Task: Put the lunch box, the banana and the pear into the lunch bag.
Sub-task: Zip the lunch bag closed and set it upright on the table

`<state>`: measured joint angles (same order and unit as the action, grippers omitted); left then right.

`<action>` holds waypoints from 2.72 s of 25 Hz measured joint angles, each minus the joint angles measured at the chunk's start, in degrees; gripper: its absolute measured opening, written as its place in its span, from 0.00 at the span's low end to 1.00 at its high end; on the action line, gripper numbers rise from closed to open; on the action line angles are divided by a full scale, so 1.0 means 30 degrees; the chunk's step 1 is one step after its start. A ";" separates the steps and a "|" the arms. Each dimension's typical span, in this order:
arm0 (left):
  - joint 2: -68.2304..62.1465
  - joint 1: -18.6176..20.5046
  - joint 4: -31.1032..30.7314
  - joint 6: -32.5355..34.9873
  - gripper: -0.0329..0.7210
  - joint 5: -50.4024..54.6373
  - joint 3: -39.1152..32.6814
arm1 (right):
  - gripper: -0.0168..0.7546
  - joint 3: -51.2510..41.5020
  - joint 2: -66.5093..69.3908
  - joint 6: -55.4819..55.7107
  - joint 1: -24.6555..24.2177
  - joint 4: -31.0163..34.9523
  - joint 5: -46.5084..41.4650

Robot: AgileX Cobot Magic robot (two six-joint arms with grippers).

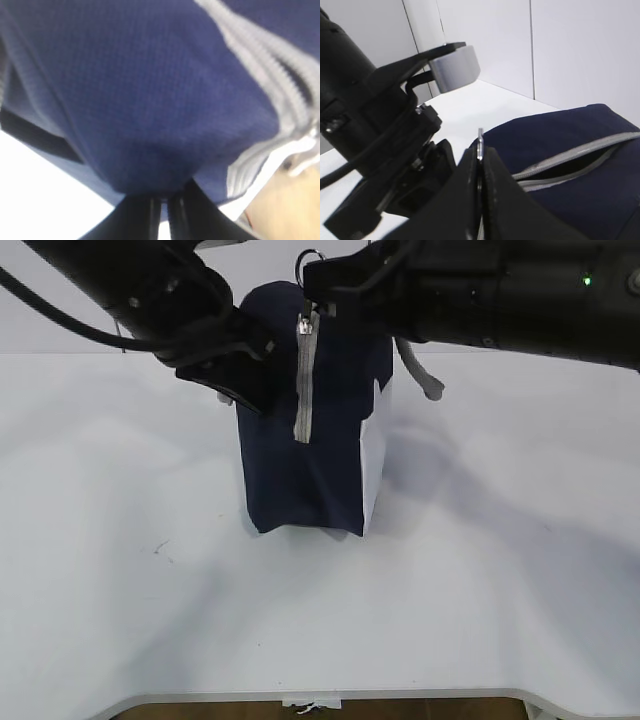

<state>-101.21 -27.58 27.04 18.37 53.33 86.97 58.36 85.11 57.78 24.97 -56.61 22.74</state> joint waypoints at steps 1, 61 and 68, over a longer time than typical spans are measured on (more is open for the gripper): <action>0.0157 0.0000 -0.0218 0.0000 0.04 0.0178 0.0000 | 0.02 0.0071 0.0000 0.0000 0.0000 0.0000 0.0000; 0.2089 0.0000 -0.3611 0.3849 0.03 0.5460 0.0114 | 0.02 0.5633 0.4173 0.2260 -0.1031 -0.0708 -0.7581; 0.2089 0.0000 -0.3650 0.3879 0.03 0.5460 0.0114 | 0.02 0.6223 0.5162 0.2920 -0.1736 -0.0708 -0.7452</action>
<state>-94.94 -27.58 16.09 30.00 69.71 87.31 77.03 100.59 66.54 19.76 -58.73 0.39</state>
